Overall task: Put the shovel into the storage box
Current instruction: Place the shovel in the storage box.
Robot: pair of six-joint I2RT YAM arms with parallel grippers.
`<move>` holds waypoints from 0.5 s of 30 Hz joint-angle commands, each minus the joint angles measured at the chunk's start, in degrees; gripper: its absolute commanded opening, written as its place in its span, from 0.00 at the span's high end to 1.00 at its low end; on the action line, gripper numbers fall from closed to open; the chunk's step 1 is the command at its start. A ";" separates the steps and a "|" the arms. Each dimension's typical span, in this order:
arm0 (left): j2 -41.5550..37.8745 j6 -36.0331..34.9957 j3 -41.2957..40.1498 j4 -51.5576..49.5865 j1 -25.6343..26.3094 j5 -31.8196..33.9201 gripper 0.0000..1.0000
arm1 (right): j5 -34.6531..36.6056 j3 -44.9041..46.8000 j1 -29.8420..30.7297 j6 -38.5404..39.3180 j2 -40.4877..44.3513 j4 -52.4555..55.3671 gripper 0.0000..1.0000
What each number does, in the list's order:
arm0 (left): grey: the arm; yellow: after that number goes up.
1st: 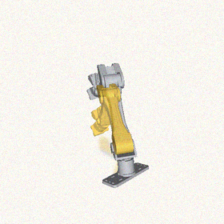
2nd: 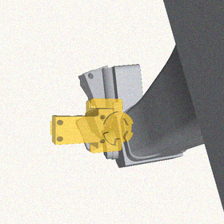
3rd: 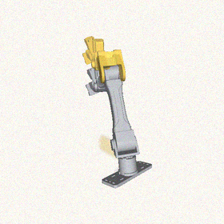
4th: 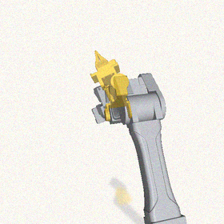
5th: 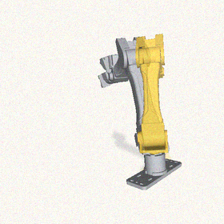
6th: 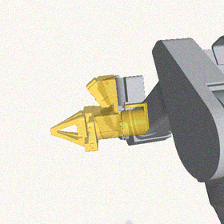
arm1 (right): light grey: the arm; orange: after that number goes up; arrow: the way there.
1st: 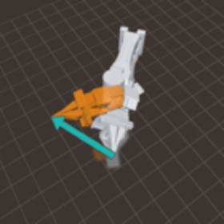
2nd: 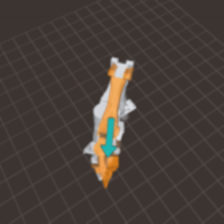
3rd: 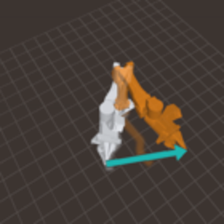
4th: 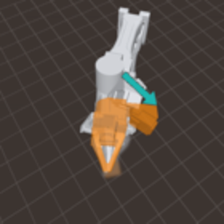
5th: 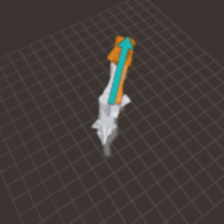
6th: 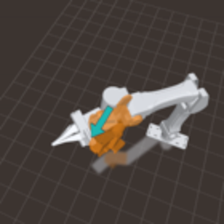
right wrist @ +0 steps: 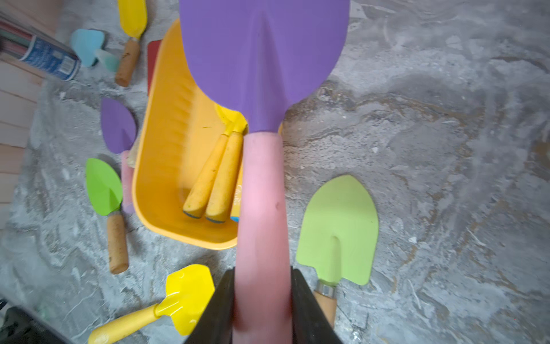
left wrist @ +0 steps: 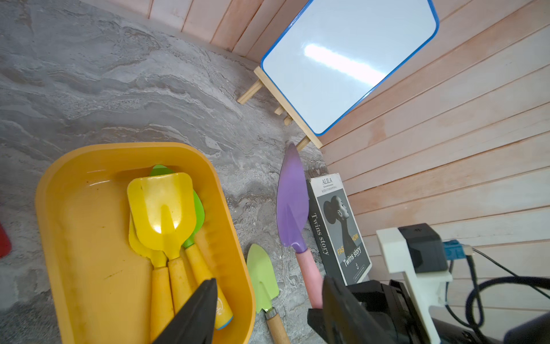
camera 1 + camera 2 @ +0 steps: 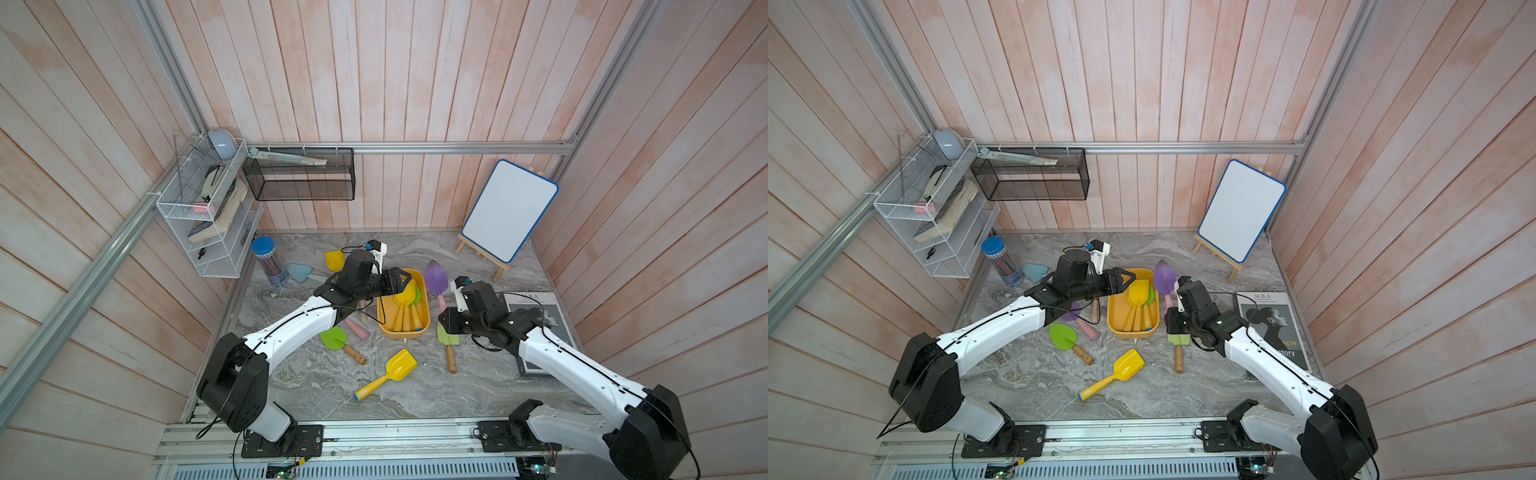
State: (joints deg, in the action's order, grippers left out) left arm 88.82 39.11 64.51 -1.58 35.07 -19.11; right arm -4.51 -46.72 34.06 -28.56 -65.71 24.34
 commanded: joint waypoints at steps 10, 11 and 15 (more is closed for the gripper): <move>5.13 1.16 1.41 6.14 1.14 -4.38 0.39 | -9.22 -2.50 1.23 2.80 0.86 -3.86 1.00; 5.45 1.14 1.73 6.10 1.25 -4.28 0.40 | -9.37 -2.57 1.28 2.87 0.76 -3.94 1.00; 6.82 0.96 2.66 5.37 1.45 -3.80 0.47 | -9.61 -2.98 1.52 2.87 0.66 -3.82 1.00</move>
State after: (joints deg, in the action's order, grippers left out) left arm 94.70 40.38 65.30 2.63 36.21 -22.26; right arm -12.82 -47.33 35.11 -26.68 -65.19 21.89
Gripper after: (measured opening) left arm 0.540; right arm 0.293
